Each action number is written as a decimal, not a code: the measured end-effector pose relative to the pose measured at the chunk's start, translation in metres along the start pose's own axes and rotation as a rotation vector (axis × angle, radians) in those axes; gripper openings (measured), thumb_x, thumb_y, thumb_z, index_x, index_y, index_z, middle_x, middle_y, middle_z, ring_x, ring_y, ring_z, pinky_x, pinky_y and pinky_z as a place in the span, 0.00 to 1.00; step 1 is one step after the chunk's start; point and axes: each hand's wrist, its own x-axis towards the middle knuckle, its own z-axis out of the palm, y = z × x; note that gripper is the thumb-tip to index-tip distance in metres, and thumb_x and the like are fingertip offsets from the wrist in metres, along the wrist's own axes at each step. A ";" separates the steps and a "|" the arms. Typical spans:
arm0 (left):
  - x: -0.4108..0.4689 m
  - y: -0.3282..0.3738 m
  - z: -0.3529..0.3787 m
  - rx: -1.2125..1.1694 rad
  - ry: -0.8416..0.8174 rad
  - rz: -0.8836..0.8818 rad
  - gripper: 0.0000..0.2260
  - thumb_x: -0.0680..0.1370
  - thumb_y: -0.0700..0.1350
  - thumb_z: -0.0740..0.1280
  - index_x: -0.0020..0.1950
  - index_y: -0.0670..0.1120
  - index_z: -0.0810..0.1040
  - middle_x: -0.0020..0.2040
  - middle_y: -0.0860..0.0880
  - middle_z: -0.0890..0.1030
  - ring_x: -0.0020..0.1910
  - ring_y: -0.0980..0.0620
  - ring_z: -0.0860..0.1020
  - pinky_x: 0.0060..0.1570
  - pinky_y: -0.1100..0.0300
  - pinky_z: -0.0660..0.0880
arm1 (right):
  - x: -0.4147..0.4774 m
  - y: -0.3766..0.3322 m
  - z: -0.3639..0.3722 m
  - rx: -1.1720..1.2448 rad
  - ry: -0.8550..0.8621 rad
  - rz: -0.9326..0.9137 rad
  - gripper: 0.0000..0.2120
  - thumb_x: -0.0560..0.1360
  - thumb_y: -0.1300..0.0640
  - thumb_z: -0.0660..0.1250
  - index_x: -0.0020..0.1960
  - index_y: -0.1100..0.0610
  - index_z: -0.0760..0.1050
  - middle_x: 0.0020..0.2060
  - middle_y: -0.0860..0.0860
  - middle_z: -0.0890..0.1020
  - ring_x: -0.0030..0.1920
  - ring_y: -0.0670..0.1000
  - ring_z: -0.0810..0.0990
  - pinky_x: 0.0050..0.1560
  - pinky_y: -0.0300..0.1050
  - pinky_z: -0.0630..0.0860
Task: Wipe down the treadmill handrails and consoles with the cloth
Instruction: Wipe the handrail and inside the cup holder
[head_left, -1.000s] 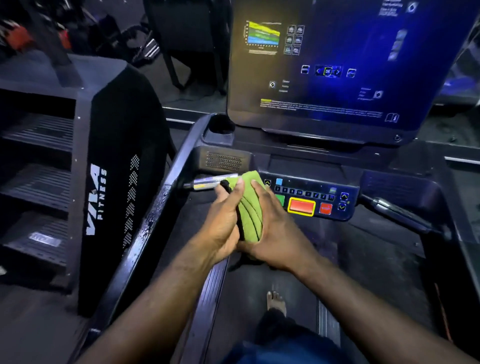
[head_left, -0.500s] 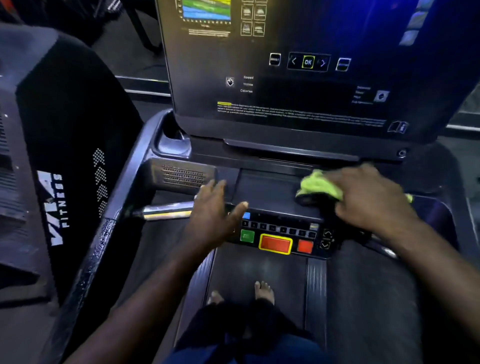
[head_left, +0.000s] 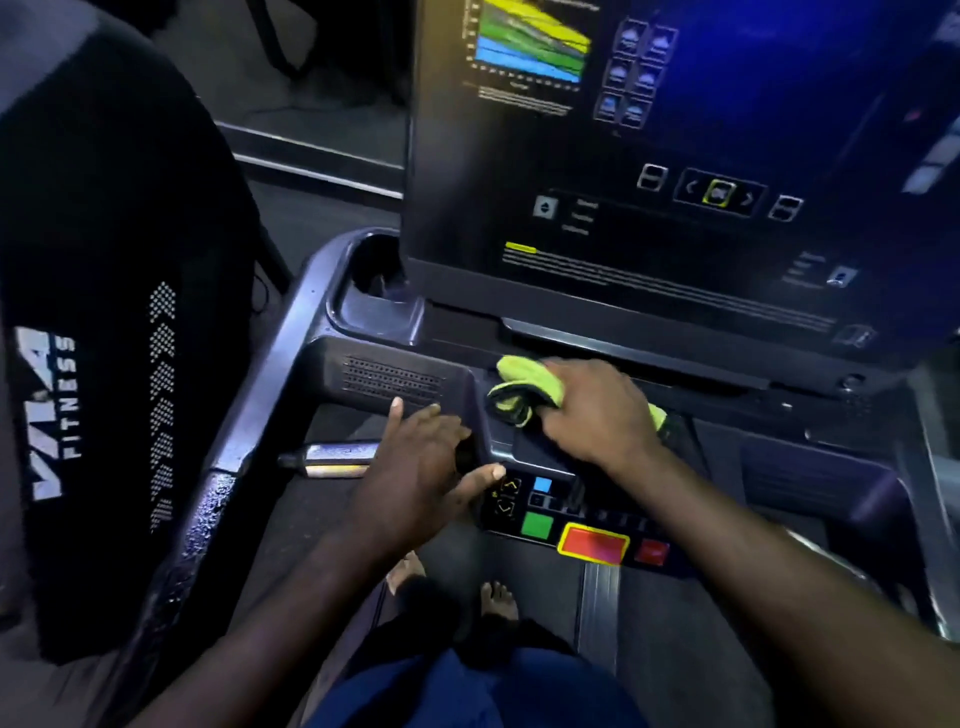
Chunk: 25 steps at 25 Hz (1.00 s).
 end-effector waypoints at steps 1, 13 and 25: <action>-0.002 -0.008 -0.001 0.005 0.013 0.023 0.38 0.74 0.75 0.52 0.65 0.50 0.81 0.65 0.51 0.83 0.76 0.45 0.70 0.82 0.40 0.46 | 0.004 0.000 0.002 0.022 0.002 0.027 0.23 0.72 0.50 0.72 0.67 0.39 0.78 0.56 0.47 0.86 0.60 0.57 0.81 0.56 0.52 0.79; -0.053 -0.038 0.001 -0.282 0.557 -0.014 0.10 0.75 0.39 0.77 0.54 0.47 0.83 0.53 0.52 0.80 0.53 0.50 0.78 0.59 0.59 0.73 | -0.010 -0.025 0.034 -0.088 -0.066 -0.402 0.34 0.80 0.37 0.62 0.83 0.39 0.56 0.82 0.44 0.65 0.79 0.50 0.66 0.77 0.54 0.67; -0.119 0.003 0.049 -0.318 0.737 -0.511 0.07 0.69 0.38 0.78 0.42 0.50 0.86 0.40 0.53 0.84 0.39 0.53 0.81 0.41 0.53 0.79 | 0.021 -0.032 0.016 -0.465 -0.188 -1.149 0.35 0.78 0.26 0.52 0.82 0.34 0.54 0.84 0.51 0.60 0.79 0.58 0.68 0.73 0.60 0.69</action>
